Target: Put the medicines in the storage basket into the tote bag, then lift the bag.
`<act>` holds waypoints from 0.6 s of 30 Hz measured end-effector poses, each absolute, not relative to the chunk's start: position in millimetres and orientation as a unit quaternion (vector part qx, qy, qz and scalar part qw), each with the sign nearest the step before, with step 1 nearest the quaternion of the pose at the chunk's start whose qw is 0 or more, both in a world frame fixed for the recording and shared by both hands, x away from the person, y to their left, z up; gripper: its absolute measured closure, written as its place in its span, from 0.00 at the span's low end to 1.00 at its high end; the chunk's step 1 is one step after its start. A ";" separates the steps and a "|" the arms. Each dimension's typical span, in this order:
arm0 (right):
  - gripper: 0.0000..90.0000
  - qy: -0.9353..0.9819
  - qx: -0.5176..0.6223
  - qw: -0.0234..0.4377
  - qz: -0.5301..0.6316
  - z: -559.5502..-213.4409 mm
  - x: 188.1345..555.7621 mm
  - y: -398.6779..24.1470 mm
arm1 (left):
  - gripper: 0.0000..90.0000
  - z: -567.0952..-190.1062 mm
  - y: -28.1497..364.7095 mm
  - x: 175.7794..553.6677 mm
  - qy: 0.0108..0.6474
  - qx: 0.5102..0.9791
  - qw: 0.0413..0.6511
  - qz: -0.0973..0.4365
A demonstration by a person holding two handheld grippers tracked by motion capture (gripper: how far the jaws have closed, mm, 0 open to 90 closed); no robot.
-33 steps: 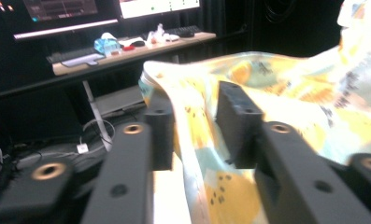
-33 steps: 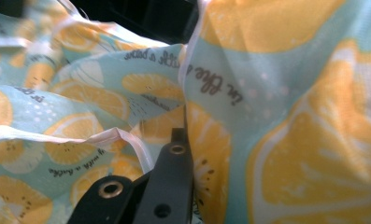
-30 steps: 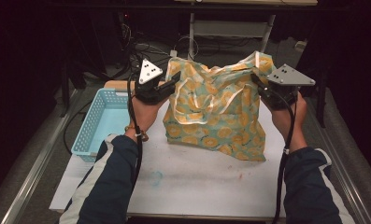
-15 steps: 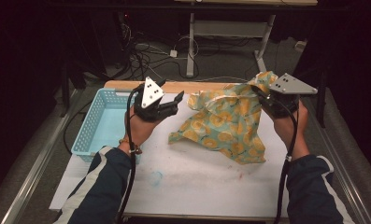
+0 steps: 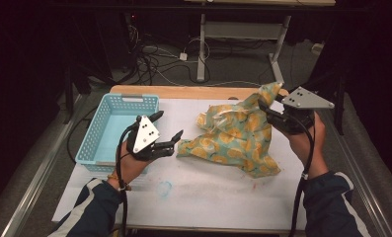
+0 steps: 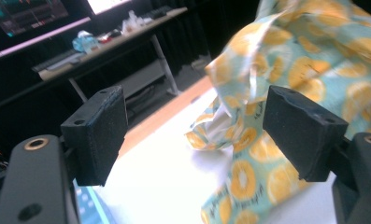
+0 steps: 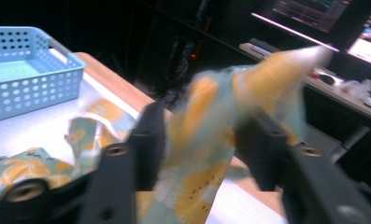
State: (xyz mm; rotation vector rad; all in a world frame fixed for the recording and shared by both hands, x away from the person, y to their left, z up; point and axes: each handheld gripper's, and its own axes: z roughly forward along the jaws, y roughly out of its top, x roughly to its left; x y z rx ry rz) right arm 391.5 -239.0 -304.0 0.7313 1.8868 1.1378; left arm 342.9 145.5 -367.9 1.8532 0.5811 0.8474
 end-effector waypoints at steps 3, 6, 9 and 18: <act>0.46 0.738 0.291 0.397 0.461 -305.6 386.3 -240.2 | 0.21 -377.1 152.9 339.4 0.235 0.774 0.474 0.349; 0.35 0.741 0.293 0.392 0.460 -306.4 384.6 -238.5 | 0.21 -386.4 162.1 337.4 0.239 0.780 0.463 0.347; 0.31 0.733 0.290 0.391 0.474 -306.4 377.8 -237.1 | 0.21 -392.2 170.9 334.1 0.248 0.780 0.460 0.344; 0.24 0.720 0.286 0.381 0.504 -335.3 345.9 -240.5 | 0.21 -404.8 196.0 316.9 0.259 0.780 0.450 0.349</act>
